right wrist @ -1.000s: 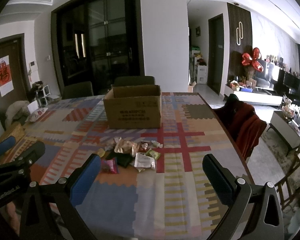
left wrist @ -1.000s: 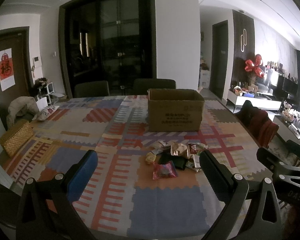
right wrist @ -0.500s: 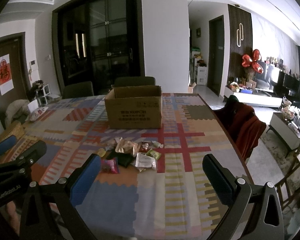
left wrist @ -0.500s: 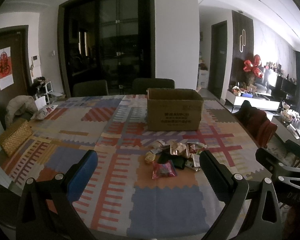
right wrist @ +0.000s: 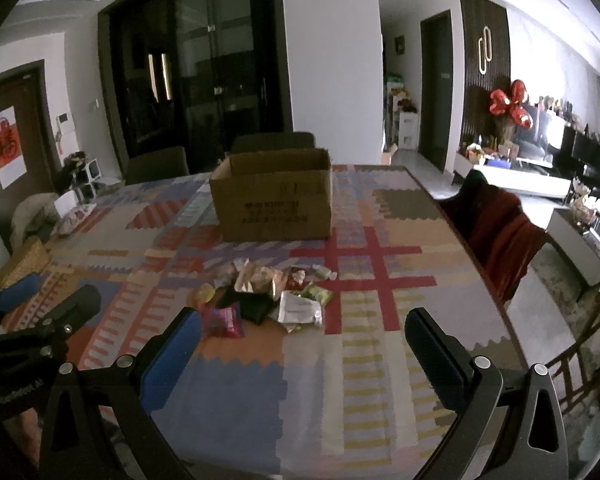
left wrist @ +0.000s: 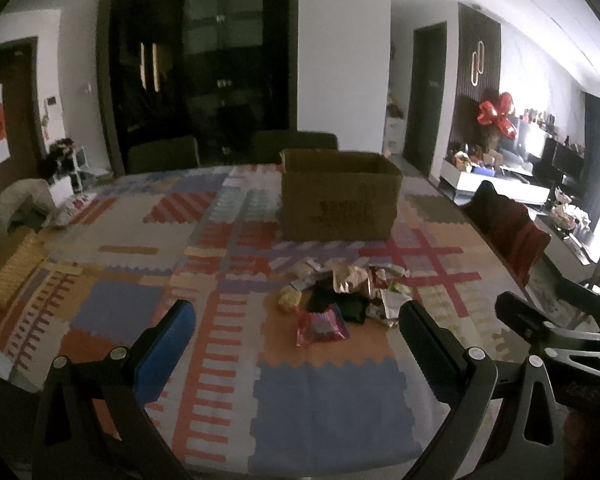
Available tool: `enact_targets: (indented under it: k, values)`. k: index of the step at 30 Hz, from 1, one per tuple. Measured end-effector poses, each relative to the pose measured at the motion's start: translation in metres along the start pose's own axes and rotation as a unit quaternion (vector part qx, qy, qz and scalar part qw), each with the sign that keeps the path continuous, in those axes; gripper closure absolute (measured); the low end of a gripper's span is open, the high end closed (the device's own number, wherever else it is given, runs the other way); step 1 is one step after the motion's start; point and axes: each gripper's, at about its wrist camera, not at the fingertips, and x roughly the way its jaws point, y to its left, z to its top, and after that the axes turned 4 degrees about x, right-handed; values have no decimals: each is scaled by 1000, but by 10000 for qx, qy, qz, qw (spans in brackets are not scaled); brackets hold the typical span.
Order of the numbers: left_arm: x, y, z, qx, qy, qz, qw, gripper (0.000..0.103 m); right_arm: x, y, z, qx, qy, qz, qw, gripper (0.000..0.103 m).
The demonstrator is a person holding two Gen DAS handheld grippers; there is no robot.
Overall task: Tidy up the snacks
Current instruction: 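Move both grippers down toward the snack pile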
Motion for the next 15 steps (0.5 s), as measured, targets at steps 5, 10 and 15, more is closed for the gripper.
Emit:
enact_targets:
  k: [5, 10, 15]
  values:
    - [25, 5, 5, 69, 230, -225, 9995, 2, 28, 3, 4, 3, 228, 36, 9997, 0]
    - [58, 17, 11, 125, 564, -377, 9976, 12, 60, 8, 6, 29, 484, -47, 9988, 0]
    - [98, 27, 16, 171, 902, -606, 9939, 18, 100, 13, 10, 85, 836, -154, 9963, 0]
